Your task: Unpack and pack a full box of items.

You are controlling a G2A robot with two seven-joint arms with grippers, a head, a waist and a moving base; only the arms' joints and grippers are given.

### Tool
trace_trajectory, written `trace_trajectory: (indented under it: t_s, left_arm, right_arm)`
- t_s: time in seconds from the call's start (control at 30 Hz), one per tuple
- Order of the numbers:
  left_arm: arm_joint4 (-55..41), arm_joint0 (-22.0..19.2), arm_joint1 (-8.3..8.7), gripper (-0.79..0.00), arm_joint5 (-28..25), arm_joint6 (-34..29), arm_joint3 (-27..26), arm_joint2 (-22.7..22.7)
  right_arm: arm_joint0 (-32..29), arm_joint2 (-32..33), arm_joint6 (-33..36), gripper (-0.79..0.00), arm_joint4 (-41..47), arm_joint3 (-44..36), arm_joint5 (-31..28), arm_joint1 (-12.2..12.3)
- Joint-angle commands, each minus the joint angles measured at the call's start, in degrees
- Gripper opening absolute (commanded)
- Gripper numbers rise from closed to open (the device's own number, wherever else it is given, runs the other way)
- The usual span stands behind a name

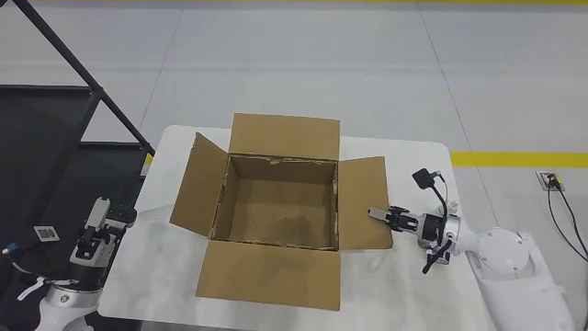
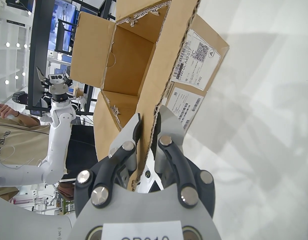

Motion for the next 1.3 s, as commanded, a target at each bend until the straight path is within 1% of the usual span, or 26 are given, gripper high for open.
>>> trace_trajectory:
  t_s: [0.0, 0.03, 0.1, 0.13, 0.23, 0.33, 0.5, 0.6, 0.67, 0.73, 0.8, 0.93, 1.03, 1.13, 1.27]
  left_arm:
    - [0.05, 0.0, 0.01, 0.0, -0.06, -0.12, 0.03, -0.04]
    - [-0.06, 0.01, 0.02, 0.0, -0.14, -0.2, 0.03, -0.04]
    - [-0.14, 0.05, 0.02, 0.0, -0.22, -0.28, 0.05, -0.09]
    - [-0.11, 0.06, 0.02, 0.0, -0.32, -0.26, 0.04, -0.11]
    - [-0.21, 0.11, 0.02, 0.0, -0.47, -0.3, 0.05, -0.1]
    - [-0.32, 0.23, 0.02, 0.0, -0.41, -0.39, -0.05, -0.09]
    - [0.23, 0.0, 0.02, 0.0, -0.17, -0.71, -0.48, 0.67]
    - [0.78, -0.24, 0.02, 0.0, 0.02, -0.87, -0.8, 1.34]
    - [1.09, -0.33, 0.02, 0.0, 0.16, -0.86, -1.0, 1.67]
    - [1.39, -0.4, 0.01, 0.0, 0.26, -0.74, -1.15, 1.91]
    - [1.6, -0.43, 0.01, 0.0, 0.31, -0.66, -1.25, 2.04]
    - [1.86, -0.43, 0.03, 0.0, 0.45, -0.58, -1.36, 2.08]
    - [2.17, -0.45, 0.02, 0.0, 0.7, -0.34, -1.62, 2.35]
    - [2.95, -0.4, -0.01, 0.0, 0.62, -0.11, -2.15, 2.85]
    - [3.43, -0.3, -0.06, 0.0, 0.79, 0.43, -2.66, 3.34]
  right_arm:
    - [0.18, -0.44, -0.13, -0.751, -0.07, 0.03, -0.11, 0.08]
    - [0.26, -0.61, -0.17, -0.708, -0.16, 0.09, -0.13, 0.13]
    - [0.38, -0.82, -0.33, -0.379, -0.57, 0.14, -0.05, 0.27]
    - [0.25, -0.65, -0.86, 0.0, -0.96, -0.06, 0.01, 0.37]
    - [-2.16, 1.3, -3.38, 0.0, -3.89, -2.85, -0.9, 0.93]
    - [-7.93, 5.37, -7.65, 0.0, -7.92, -8.61, -0.38, 1.66]
    - [-20.33, 12.38, -17.25, 0.0, -17.63, -19.16, 8.39, 2.31]
    - [-25.15, 14.54, -20.28, 0.0, -22.99, -21.93, 15.46, 2.41]
    - [-26.5, 14.97, -21.01, 0.0, -25.23, -22.06, 19.46, 2.42]
    - [-27.03, 15.0, -20.9, 0.0, -28.73, -21.6, 20.98, 2.58]
    - [-27.59, 15.09, -20.99, 0.0, -30.8, -20.9, 20.78, 2.72]
    - [-29.45, 14.65, -20.29, 0.0, -36.62, -20.54, 18.15, 3.12]
    - [-29.76, 13.51, -19.26, 0.0, -40.74, -20.87, 19.26, 3.24]
    - [-29.5, 11.72, -18.75, 0.0, -45.74, -21.35, 21.69, 3.27]
    - [-29.12, 10.99, -19.69, 0.0, -46.27, -21.9, 22.87, 3.14]
